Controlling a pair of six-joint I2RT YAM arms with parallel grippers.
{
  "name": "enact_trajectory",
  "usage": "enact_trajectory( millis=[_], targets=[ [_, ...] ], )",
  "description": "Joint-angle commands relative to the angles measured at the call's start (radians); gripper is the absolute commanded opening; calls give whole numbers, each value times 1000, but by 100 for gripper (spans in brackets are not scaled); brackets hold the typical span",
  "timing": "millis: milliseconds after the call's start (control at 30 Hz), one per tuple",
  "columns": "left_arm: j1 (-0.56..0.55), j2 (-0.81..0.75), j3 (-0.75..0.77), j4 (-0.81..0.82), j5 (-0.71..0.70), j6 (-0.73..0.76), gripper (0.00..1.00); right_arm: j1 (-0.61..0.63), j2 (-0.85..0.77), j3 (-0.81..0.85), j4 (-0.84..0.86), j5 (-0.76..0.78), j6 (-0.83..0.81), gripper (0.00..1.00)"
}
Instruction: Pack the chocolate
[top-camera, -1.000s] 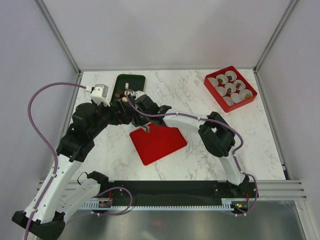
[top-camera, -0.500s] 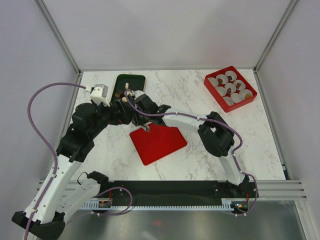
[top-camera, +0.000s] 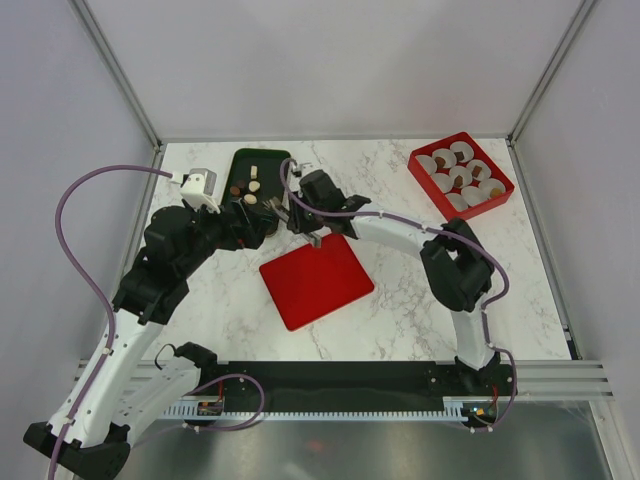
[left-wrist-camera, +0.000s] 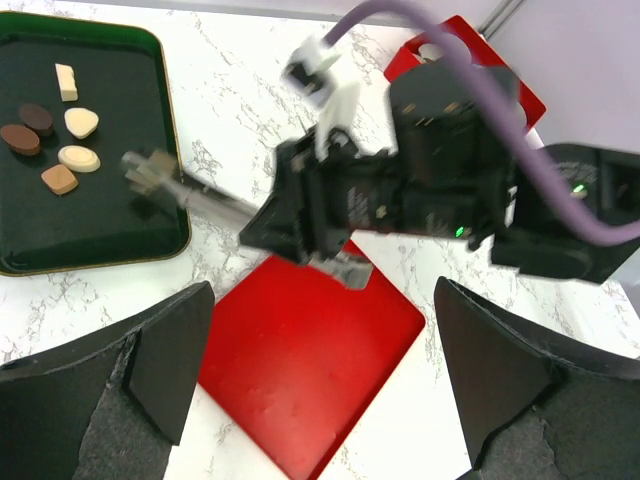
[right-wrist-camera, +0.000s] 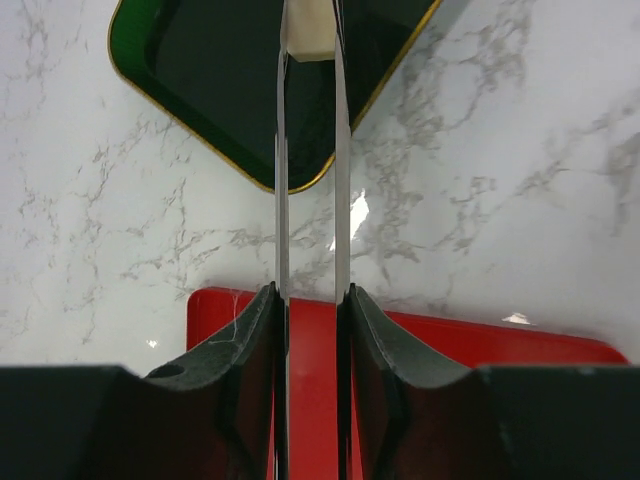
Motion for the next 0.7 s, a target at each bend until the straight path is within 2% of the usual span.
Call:
enact_trajectory(
  millis=[0,300,433,500,600,667],
  targets=[
    [5,-8,0,49,-8,-14,100,-61,-133,-36,57,-29,24,34],
    [5,-5,2,47,-3,-16,100,-274,-365,-228,57,-37,27,33],
    [5,-2,2,49,1,-17,100,-424,-486,-311,-39,9,13,33],
    [5,0,3,47,10,-19,100,-478,-540,-332,-81,80,6,33],
    [5,3,3,47,18,-22,100,-635,-590,-365,-165,138,12,33],
    [5,3,3,47,21,-23,100,-689,-610,-388,-210,163,18,33]
  ],
)
